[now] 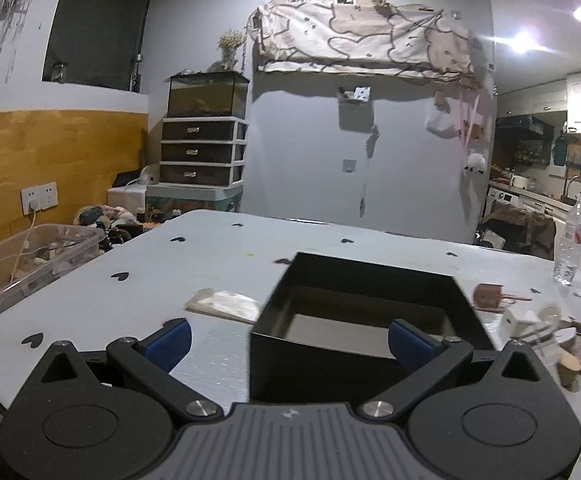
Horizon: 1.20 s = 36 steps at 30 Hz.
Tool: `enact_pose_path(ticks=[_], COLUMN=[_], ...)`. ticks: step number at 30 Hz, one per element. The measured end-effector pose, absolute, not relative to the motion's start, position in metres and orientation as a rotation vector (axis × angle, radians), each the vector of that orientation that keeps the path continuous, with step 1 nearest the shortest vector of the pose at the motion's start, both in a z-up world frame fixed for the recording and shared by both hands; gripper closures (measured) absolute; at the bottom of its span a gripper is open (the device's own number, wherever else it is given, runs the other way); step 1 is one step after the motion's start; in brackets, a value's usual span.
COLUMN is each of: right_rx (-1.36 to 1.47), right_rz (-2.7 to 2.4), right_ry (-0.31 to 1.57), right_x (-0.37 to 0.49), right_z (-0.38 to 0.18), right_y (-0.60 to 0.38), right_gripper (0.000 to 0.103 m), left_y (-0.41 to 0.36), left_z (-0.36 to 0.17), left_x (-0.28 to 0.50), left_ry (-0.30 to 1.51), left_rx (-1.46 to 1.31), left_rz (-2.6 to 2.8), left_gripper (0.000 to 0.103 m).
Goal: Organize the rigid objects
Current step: 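Clamp the black box wall with the left tool while the right tool grasps the white-grey plastic tool, then carry the white-grey plastic tool into the black box and open the right tool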
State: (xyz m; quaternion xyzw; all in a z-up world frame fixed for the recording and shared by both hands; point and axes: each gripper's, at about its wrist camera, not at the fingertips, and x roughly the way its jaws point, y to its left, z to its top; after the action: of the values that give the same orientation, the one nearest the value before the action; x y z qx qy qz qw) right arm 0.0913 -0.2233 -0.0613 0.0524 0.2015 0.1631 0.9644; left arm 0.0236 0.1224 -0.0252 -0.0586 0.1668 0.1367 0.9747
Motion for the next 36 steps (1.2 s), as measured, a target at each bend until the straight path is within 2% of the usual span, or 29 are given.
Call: enact_pose_path(ticks=[1,3,8,13,17,20,22,24,25,27,36], right_rx=[0.108,0.115,0.142,0.141,0.126,0.13,0.132,0.143,0.152,0.171,0.275], right_rz=[0.343,0.352,0.359,0.381,0.374,0.373,0.362,0.359,0.36,0.365,0.461], right_ry=[0.421,0.441,0.504,0.563,0.597,0.619,0.631,0.638,0.64,0.637,0.571], right_x=[0.096,0.103,0.124,0.139,0.148,0.153,0.155,0.158,0.159,0.16,0.161], right_z=[-0.062,-0.064,-0.069,-0.072,-0.075,-0.079,-0.082,-0.082,-0.083,-0.084,-0.062], right_y=[-0.22,-0.214,-0.203,-0.195,-0.189,-0.187,-0.187,-0.188,-0.189,-0.191,-0.192], right_gripper=[0.003,0.014,0.023,0.042,0.056,0.059,0.066,0.078,0.081,0.082,0.084], left_y=[0.127,0.138,0.158,0.173,0.179,0.181,0.183,0.185,0.185,0.185,0.178], left_z=[-0.025,-0.025,-0.026,-0.033,-0.043,-0.05,-0.054,-0.055,-0.054,-0.053,-0.052], left_x=[0.026,0.031,0.052,0.075,0.088,0.091,0.095,0.095,0.095,0.096,0.092], left_ry=[0.336,0.334,0.35,0.391,0.432,0.449,0.456,0.449,0.444,0.438,0.43], left_rx=[-0.124,-0.136,-0.173,-0.245,-0.285,-0.301,-0.311,-0.322,-0.321,-0.319,-0.294], left_rz=[0.275,0.271,0.243,0.215,0.201,0.188,0.178,0.182,0.189,0.201,0.22], left_gripper=[0.0,0.0,0.004,0.037,0.053,0.065,0.082,0.086,0.09,0.095,0.096])
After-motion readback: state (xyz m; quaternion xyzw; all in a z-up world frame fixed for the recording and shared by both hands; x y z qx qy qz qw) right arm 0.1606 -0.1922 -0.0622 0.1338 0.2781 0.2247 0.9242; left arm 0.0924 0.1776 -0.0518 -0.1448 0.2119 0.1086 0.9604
